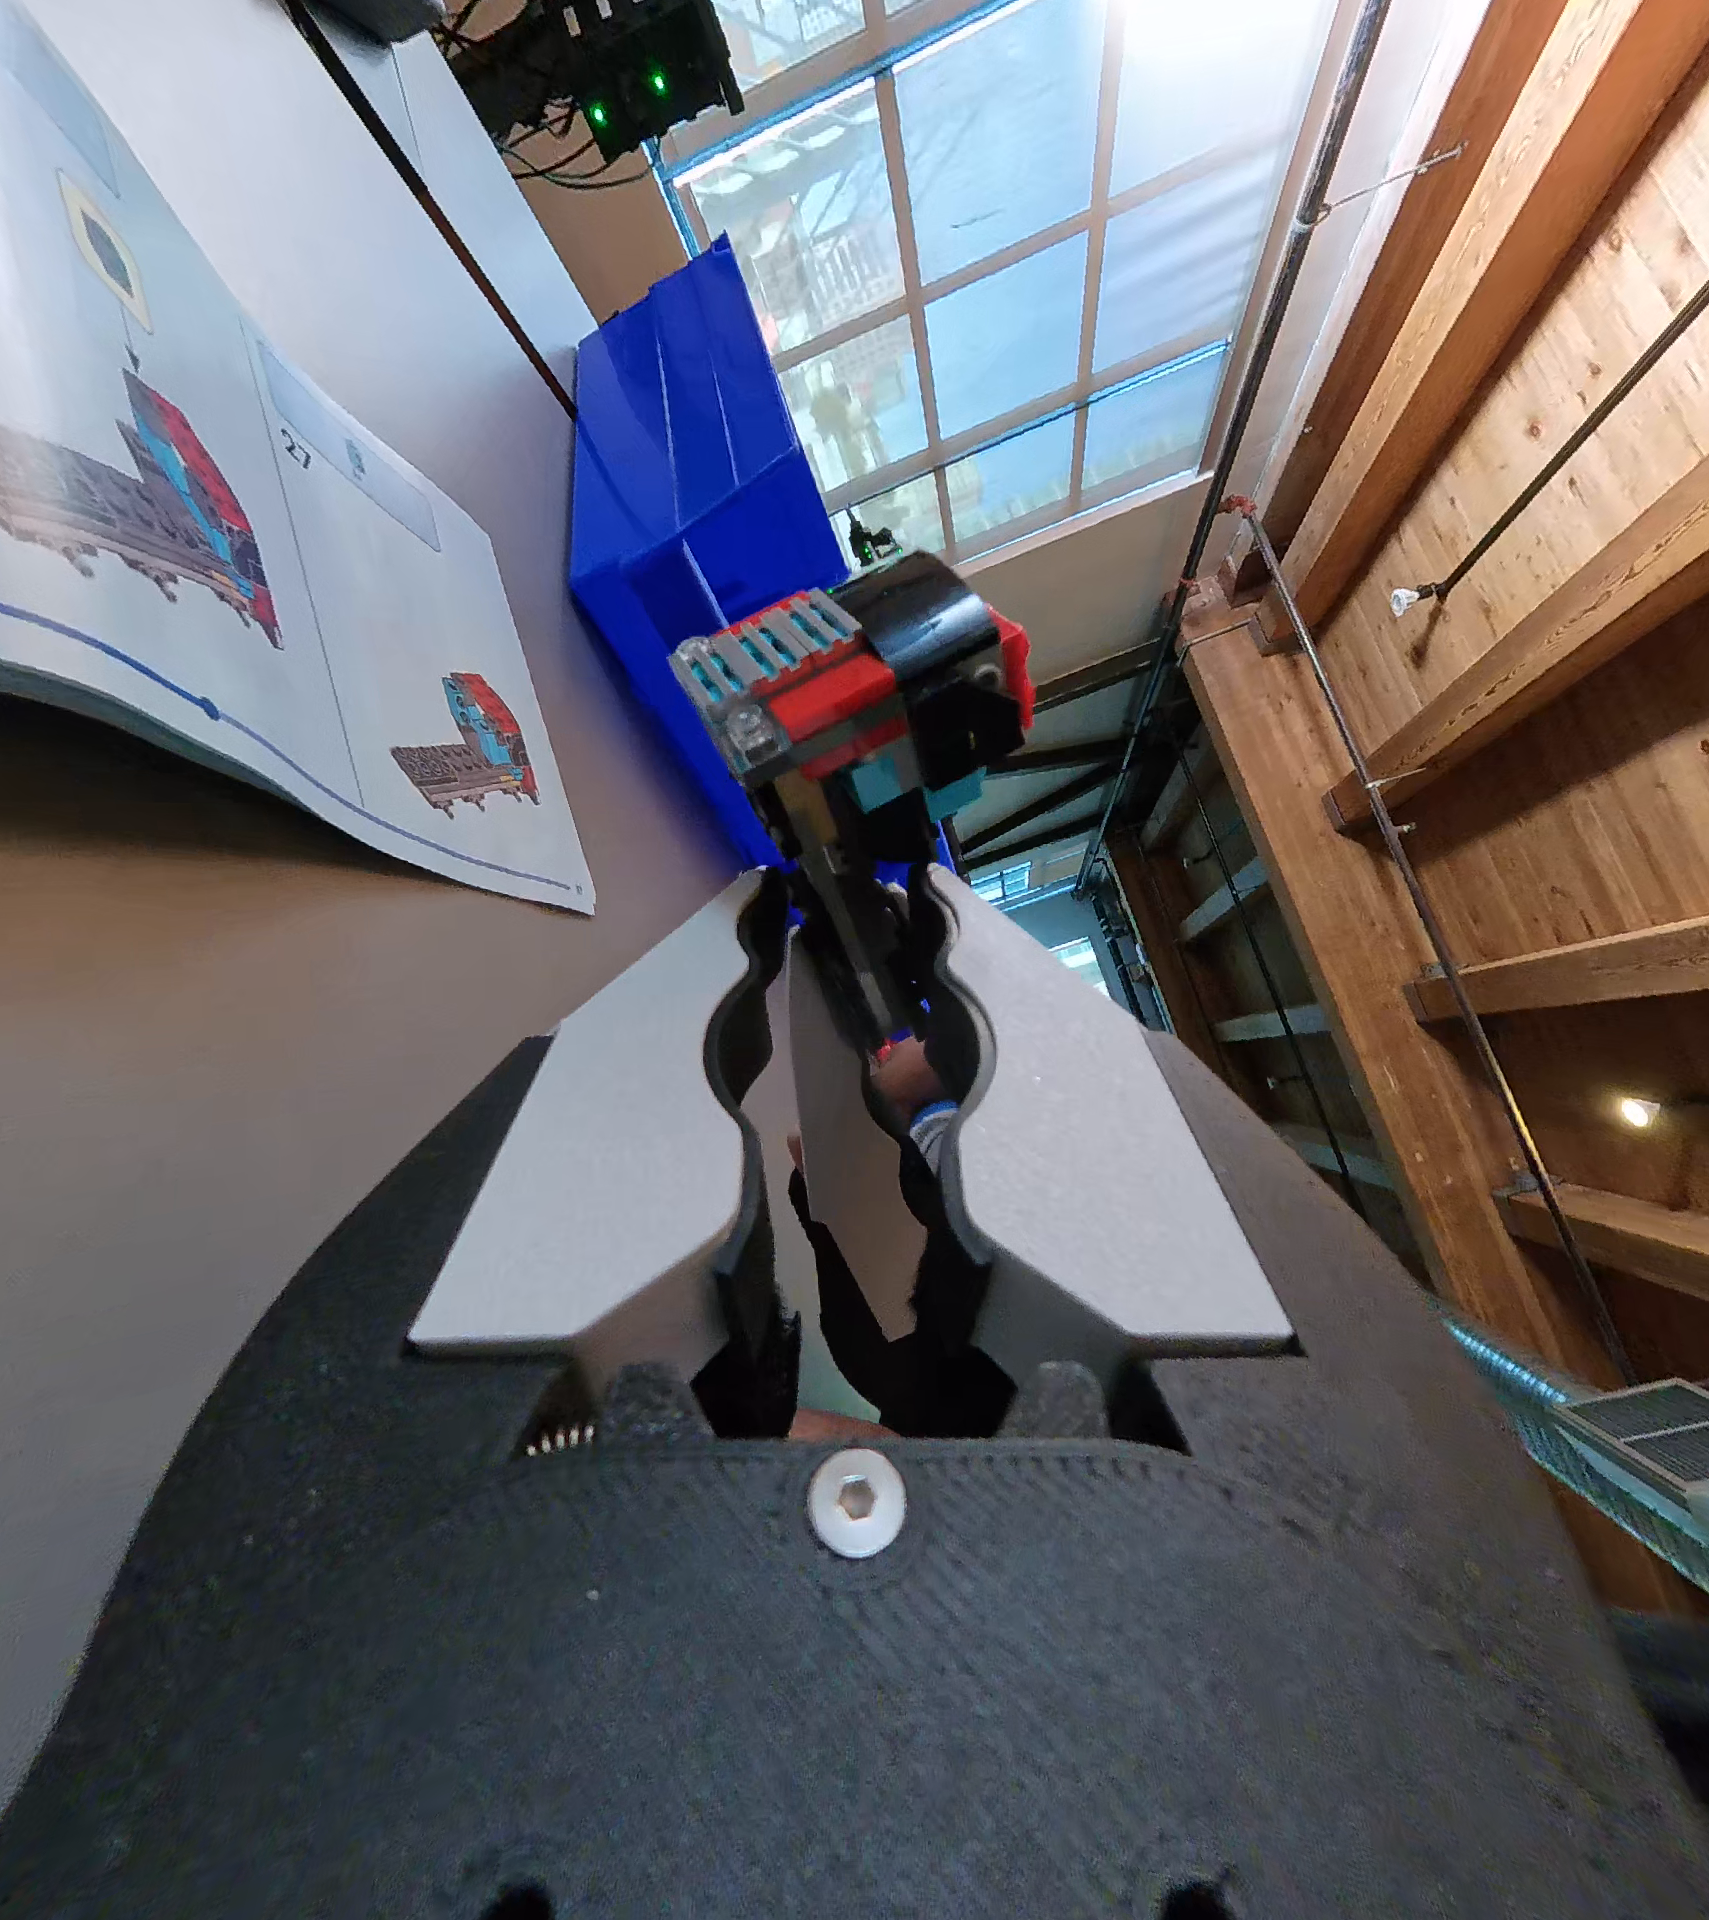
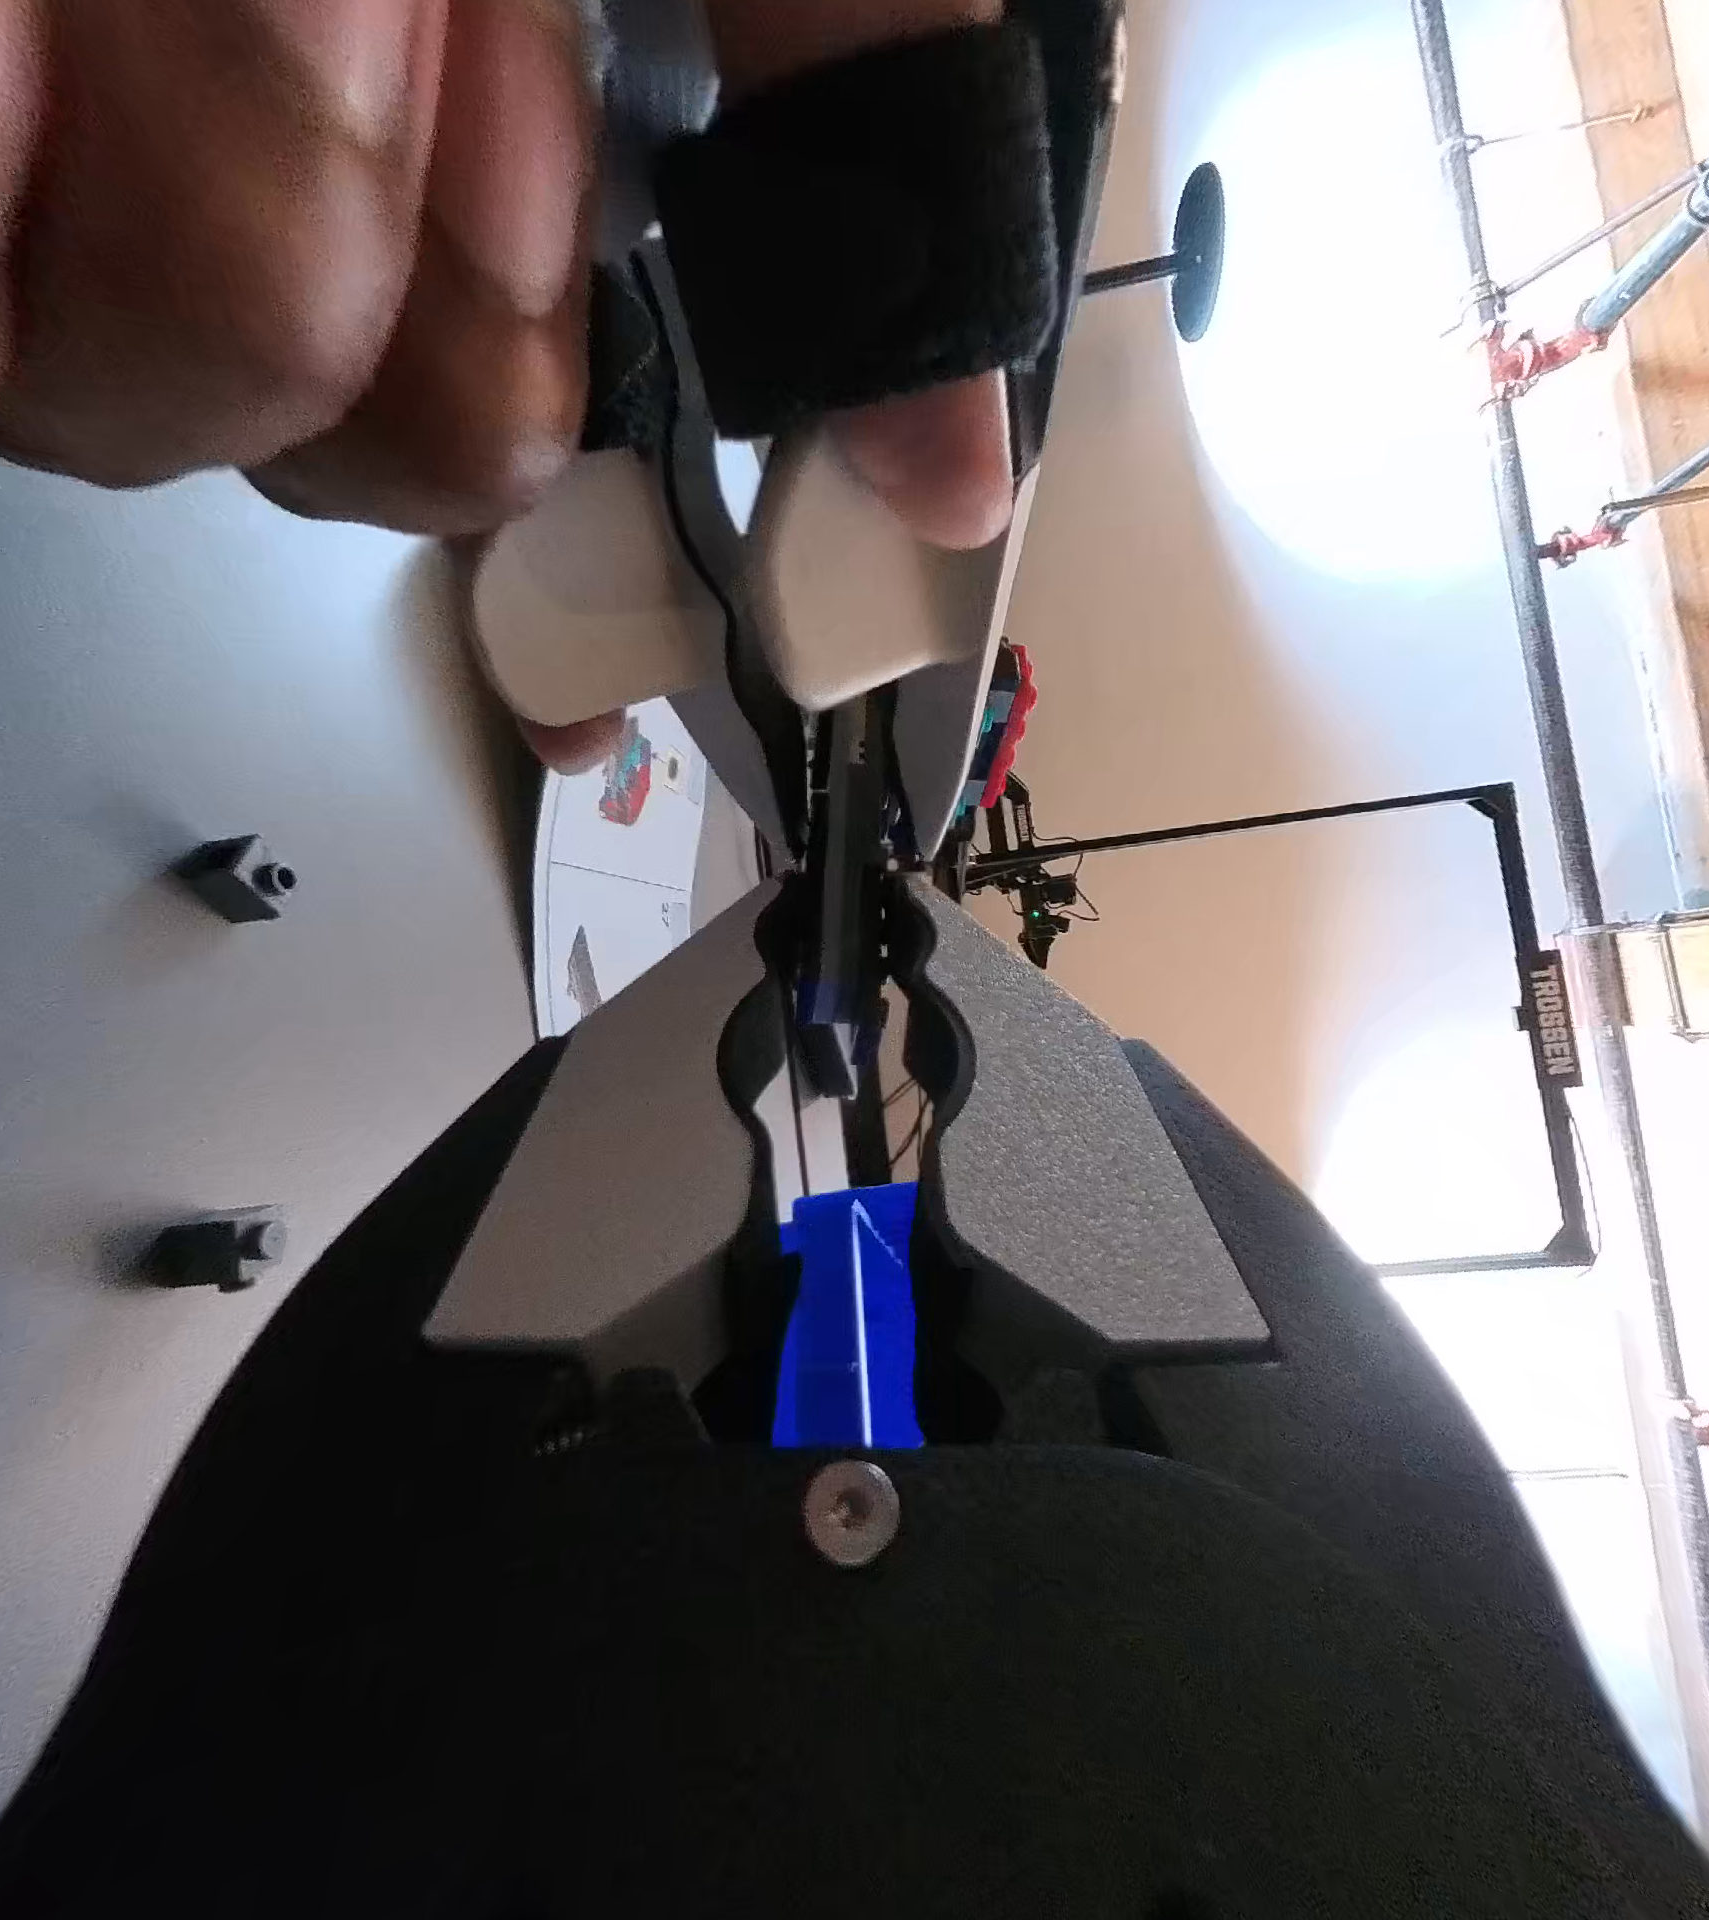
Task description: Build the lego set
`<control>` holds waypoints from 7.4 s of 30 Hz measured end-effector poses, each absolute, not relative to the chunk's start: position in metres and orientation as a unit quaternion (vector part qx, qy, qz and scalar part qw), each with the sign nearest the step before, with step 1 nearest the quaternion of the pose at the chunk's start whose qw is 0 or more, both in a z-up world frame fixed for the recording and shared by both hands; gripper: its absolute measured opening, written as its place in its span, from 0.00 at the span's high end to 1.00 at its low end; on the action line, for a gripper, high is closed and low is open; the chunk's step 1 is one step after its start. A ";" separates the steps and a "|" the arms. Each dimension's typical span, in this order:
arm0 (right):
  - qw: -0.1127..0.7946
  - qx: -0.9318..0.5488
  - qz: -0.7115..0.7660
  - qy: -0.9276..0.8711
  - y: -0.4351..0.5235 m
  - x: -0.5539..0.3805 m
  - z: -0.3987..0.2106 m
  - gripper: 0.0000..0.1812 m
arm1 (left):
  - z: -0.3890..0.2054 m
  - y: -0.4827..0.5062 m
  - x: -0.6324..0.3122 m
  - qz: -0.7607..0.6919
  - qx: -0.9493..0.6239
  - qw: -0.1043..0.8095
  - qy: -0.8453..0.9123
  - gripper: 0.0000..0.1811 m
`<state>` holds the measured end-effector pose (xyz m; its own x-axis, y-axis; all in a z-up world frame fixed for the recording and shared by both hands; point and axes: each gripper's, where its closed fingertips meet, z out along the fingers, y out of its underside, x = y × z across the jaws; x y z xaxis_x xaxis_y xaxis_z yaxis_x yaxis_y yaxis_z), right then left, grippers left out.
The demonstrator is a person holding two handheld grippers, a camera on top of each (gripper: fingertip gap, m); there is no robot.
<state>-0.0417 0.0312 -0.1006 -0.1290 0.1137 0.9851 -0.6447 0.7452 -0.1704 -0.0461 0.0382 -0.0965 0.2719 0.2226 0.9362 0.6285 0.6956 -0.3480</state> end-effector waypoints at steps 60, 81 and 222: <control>0.124 0.042 0.401 -0.907 0.095 0.008 -0.179 0.86 | -0.103 -0.024 -0.030 -0.097 -0.452 0.710 -0.531 0.89; 0.103 0.076 0.425 -0.896 0.084 0.004 -0.154 0.95 | -0.093 0.013 -0.016 -0.168 -0.456 0.727 -0.486 0.89; 0.428 0.386 0.605 -0.549 0.141 0.055 -0.044 0.62 | -0.053 0.171 0.078 -0.354 -0.467 0.667 -0.461 0.89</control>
<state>0.0554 0.1407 -0.0438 -0.3352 0.0941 0.9374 -0.9421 -0.0293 -0.3339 0.0776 0.1708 -0.0527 0.3244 -0.0408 0.9450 0.9019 0.3145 -0.2960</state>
